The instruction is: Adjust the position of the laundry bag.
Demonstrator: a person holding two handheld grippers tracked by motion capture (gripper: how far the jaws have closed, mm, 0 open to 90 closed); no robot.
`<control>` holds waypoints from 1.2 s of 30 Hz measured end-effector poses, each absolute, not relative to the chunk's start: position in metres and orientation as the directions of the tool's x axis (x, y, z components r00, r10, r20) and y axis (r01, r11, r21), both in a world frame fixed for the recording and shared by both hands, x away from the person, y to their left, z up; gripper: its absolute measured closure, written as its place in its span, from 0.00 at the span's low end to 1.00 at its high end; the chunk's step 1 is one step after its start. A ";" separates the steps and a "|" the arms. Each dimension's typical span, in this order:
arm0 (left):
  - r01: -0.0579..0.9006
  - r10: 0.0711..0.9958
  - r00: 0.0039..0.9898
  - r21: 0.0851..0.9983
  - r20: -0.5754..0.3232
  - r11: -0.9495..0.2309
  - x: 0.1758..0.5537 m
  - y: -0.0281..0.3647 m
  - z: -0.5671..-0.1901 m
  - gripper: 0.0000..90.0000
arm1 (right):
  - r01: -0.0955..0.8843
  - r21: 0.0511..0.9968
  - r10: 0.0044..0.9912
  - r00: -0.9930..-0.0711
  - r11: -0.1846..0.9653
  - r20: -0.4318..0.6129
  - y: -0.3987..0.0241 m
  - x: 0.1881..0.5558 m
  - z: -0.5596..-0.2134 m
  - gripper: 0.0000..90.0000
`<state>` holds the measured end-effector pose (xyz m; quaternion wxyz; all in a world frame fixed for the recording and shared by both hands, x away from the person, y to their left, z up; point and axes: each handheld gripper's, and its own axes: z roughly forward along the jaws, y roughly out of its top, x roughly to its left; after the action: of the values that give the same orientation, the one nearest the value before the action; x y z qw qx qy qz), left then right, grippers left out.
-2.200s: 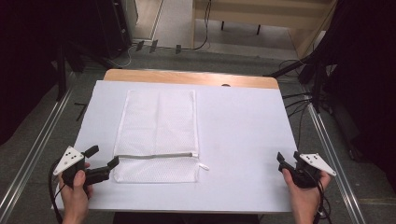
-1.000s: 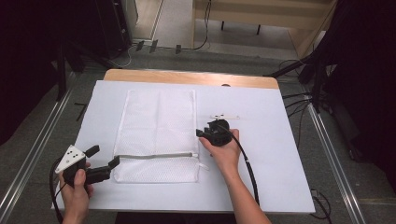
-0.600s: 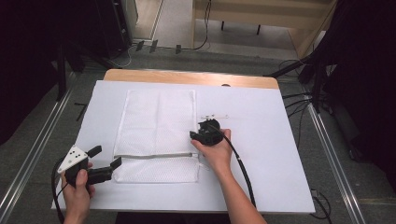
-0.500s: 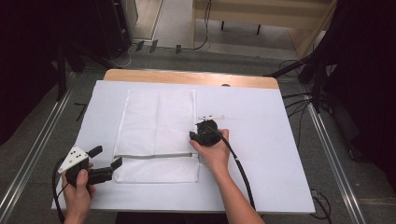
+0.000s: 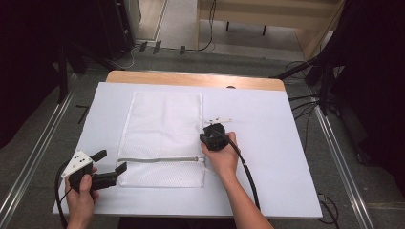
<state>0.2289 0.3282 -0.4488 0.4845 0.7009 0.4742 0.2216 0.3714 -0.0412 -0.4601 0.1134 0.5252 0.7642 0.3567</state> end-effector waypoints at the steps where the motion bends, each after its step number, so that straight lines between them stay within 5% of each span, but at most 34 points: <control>1: 0.450 0.879 0.452 0.889 -0.150 -0.080 0.229 0.328 -0.449 0.08 | 0.720 0.667 0.887 -0.419 0.194 0.195 -0.046 0.370 -0.459 1.00; 28: 0.459 0.866 0.477 0.883 -0.153 -0.096 0.226 0.316 -0.450 0.08 | 0.727 0.677 0.937 -0.303 0.112 0.171 -0.164 0.374 -0.452 1.00; 32: 0.461 0.866 0.476 0.882 -0.155 -0.096 0.226 0.316 -0.450 0.08 | 0.730 0.672 0.921 -0.337 0.126 0.194 -0.166 0.370 -0.454 0.93; 36: 0.459 0.865 0.479 0.883 -0.151 -0.100 0.225 0.314 -0.449 0.08 | 0.704 0.703 0.919 -0.336 0.099 0.207 -0.178 0.361 -0.450 0.72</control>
<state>0.2255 0.3135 -0.4494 0.4833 0.7114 0.4651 0.2098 0.3613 -0.1775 -0.4501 0.1441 0.5580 0.7272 0.3729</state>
